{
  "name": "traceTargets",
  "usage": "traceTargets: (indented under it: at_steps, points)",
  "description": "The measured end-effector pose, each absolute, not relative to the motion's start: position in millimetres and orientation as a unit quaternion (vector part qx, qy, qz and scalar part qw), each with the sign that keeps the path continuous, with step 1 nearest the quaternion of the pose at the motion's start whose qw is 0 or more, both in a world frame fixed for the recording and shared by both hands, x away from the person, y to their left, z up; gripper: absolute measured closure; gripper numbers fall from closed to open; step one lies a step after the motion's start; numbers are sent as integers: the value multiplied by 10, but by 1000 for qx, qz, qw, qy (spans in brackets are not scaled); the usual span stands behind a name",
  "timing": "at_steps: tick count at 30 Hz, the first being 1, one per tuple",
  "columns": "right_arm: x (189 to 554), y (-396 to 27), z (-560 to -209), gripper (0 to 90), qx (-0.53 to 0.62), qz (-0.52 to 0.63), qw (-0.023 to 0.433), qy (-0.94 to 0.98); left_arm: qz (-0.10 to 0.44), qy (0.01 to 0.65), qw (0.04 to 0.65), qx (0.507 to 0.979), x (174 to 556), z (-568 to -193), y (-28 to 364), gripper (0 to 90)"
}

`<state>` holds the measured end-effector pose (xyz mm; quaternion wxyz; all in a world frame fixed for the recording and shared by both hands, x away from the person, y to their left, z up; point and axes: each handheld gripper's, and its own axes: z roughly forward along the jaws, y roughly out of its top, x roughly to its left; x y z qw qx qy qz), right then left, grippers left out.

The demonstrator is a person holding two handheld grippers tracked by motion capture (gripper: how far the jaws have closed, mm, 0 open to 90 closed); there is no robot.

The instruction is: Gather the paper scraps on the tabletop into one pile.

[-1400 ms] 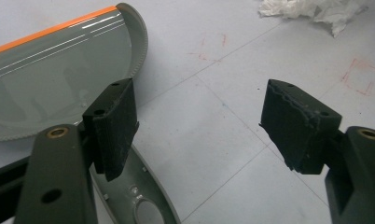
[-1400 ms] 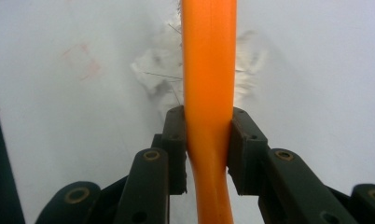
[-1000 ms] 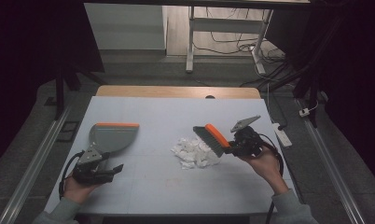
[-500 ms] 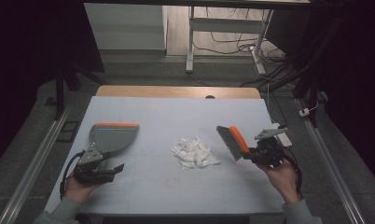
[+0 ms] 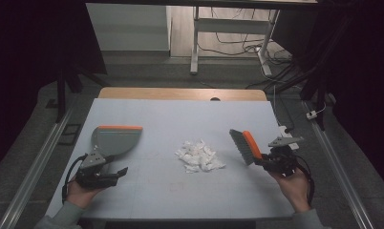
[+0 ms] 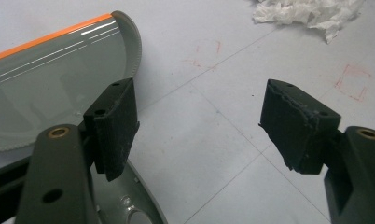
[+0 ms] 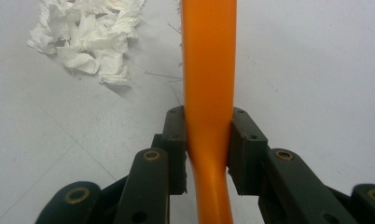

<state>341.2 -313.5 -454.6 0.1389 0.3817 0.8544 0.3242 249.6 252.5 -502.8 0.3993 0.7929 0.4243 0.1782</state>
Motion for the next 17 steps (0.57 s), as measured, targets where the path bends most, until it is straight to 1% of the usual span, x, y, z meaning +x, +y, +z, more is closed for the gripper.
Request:
traceTargets:
  at_steps: [17]
  points:
    - [3391, -3101, -4544, 704, 376, 324, 142, 856, 177, 423, 400, 793, 2496, -5027, 2522, 284]
